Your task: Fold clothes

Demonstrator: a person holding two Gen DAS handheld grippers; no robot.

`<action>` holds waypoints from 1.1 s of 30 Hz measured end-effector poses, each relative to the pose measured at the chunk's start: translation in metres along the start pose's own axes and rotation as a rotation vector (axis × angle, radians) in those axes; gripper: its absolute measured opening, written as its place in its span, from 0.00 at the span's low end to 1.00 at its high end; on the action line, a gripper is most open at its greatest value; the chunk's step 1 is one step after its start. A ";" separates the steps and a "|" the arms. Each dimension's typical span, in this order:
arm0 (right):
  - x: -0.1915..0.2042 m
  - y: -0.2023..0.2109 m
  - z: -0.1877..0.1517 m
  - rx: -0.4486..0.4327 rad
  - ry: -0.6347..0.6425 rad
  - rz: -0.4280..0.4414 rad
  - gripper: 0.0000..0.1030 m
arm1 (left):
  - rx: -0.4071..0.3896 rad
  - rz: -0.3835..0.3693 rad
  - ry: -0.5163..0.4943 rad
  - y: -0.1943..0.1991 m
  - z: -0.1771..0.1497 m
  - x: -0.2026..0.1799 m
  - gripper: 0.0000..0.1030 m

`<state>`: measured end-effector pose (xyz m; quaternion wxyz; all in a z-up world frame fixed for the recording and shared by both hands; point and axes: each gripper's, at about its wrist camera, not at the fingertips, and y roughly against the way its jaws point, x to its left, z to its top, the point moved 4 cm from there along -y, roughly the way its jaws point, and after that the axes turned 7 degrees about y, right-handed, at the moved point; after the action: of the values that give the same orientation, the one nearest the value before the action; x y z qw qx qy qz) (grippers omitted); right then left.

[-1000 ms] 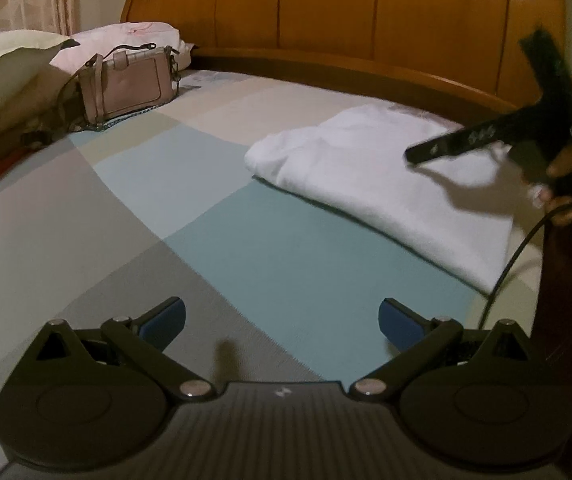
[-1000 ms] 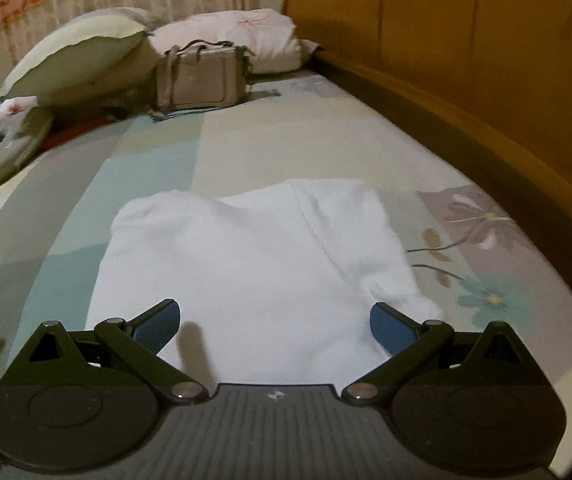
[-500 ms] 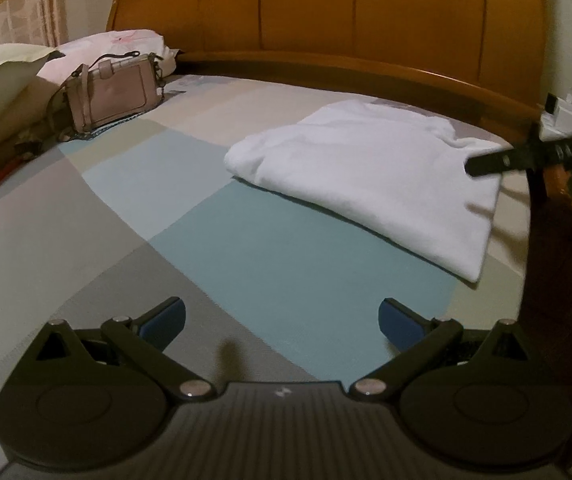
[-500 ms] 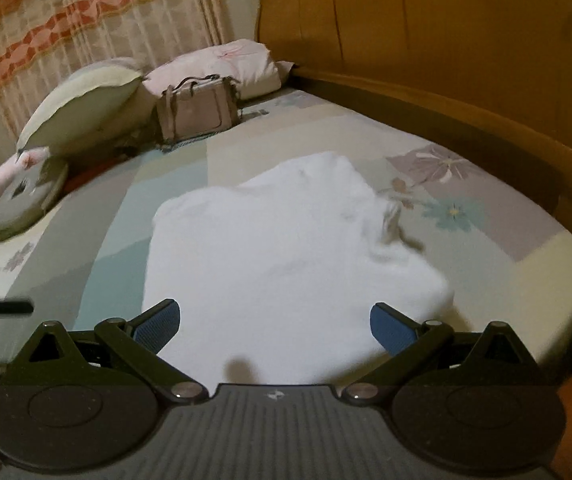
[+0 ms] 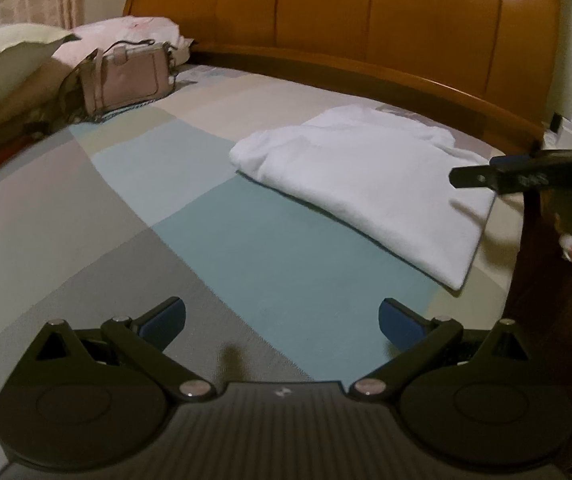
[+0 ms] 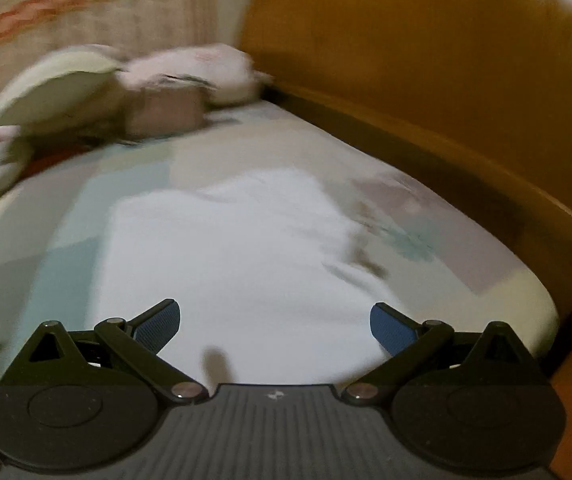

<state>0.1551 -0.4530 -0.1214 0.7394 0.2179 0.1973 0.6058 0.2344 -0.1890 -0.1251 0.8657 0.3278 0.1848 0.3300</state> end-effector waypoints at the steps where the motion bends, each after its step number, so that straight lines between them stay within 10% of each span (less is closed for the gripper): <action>1: 0.011 0.003 0.001 -0.011 0.030 0.030 1.00 | 0.003 -0.004 0.006 0.000 0.000 0.000 0.99; 8: 0.054 -0.020 -0.020 0.143 0.090 0.139 1.00 | 0.006 0.015 -0.025 0.009 0.001 -0.010 0.99; 33: 0.080 -0.019 0.010 0.160 0.015 0.257 1.00 | 0.036 0.062 -0.069 0.016 -0.008 -0.010 0.99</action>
<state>0.1907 -0.3789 -0.1263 0.6346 0.2951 0.2209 0.6792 0.2160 -0.1829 -0.1183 0.8549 0.3601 0.1508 0.3418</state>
